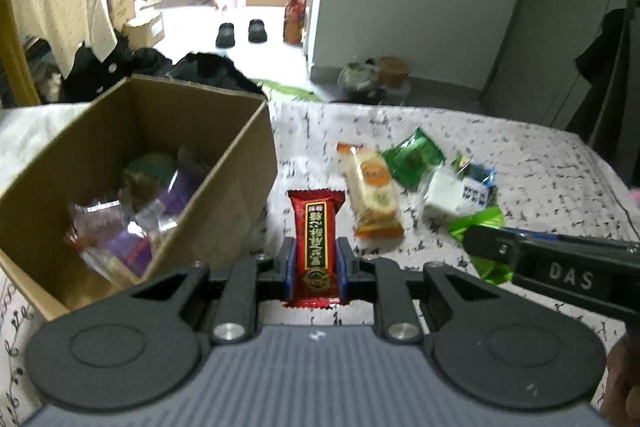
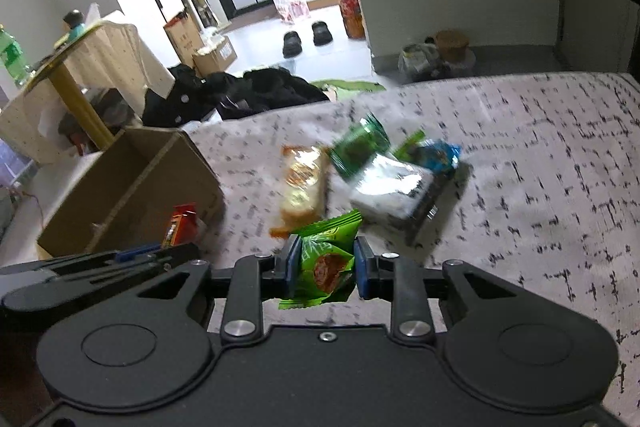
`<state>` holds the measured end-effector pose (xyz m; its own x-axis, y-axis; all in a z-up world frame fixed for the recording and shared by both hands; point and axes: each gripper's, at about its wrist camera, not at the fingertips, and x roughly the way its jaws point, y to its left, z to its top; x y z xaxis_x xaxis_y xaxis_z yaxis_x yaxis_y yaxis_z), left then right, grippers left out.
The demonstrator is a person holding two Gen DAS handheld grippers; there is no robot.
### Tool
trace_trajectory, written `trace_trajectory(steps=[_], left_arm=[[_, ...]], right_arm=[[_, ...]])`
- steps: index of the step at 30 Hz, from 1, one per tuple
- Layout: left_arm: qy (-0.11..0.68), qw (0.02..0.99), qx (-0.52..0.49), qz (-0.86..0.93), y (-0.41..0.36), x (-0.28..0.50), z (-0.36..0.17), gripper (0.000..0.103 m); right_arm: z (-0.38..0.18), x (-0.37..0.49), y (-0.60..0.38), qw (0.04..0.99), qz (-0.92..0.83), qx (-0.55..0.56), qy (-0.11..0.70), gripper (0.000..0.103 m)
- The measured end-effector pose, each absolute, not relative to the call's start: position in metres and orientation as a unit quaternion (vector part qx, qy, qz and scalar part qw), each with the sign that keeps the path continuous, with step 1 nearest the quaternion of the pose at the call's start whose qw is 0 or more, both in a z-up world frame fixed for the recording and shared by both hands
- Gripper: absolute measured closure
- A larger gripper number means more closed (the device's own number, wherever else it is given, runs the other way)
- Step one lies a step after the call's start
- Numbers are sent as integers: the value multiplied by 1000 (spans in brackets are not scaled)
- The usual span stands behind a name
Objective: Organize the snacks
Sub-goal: 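Carry the red candy bar and green-wrapped cake over the cardboard box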
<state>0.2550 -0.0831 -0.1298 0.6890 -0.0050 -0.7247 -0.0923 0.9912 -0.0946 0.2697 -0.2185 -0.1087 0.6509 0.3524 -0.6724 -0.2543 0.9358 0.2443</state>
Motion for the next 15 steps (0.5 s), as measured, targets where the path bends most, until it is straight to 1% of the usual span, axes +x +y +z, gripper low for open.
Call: trace_trajectory(steps=[15], left_arm=[[361,927,-97,-8,-44,237,-94,84]], right_arm=[[-73,264,-181,916,187,83,346,76]])
